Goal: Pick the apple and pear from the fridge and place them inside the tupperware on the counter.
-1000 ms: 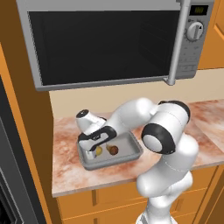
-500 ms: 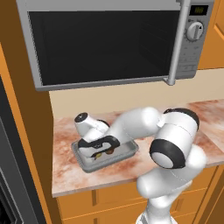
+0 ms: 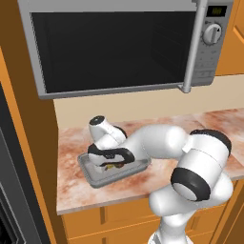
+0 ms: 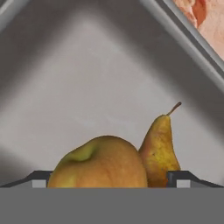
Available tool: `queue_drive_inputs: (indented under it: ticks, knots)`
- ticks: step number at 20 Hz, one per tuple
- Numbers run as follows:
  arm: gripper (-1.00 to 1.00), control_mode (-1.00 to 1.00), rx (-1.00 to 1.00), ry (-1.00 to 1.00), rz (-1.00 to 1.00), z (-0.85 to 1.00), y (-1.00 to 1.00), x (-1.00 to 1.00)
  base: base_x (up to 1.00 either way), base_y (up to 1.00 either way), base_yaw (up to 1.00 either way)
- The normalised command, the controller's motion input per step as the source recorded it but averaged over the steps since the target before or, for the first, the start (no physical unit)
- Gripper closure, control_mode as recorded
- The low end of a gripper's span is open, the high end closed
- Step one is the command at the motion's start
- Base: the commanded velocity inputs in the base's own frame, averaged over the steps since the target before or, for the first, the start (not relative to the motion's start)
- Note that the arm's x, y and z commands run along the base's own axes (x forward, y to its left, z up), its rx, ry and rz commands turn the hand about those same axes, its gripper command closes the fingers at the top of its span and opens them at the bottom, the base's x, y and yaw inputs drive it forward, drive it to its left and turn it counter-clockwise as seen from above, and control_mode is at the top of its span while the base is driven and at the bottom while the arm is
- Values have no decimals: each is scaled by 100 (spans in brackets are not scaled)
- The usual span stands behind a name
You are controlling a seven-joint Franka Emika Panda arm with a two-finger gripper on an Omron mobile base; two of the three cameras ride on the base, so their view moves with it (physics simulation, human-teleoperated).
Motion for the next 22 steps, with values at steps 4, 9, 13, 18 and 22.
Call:
queue_drive_inputs:
  ticks: [4,9,13,18,22]
  knots:
    - [-100,-100,1,-1,-16,8,-11,-1,0,0,0]
    - [-100,-100,0,-12,-13,0,-1,-1,0,0,0]
    - [-100,-100,0,-4,-10,0,0,0,0,0,0]
    - [-100,-100,5,5,-3,-1,0,2,0,0,0]
    - [-100,-100,7,19,0,0,1,6,0,0,0]
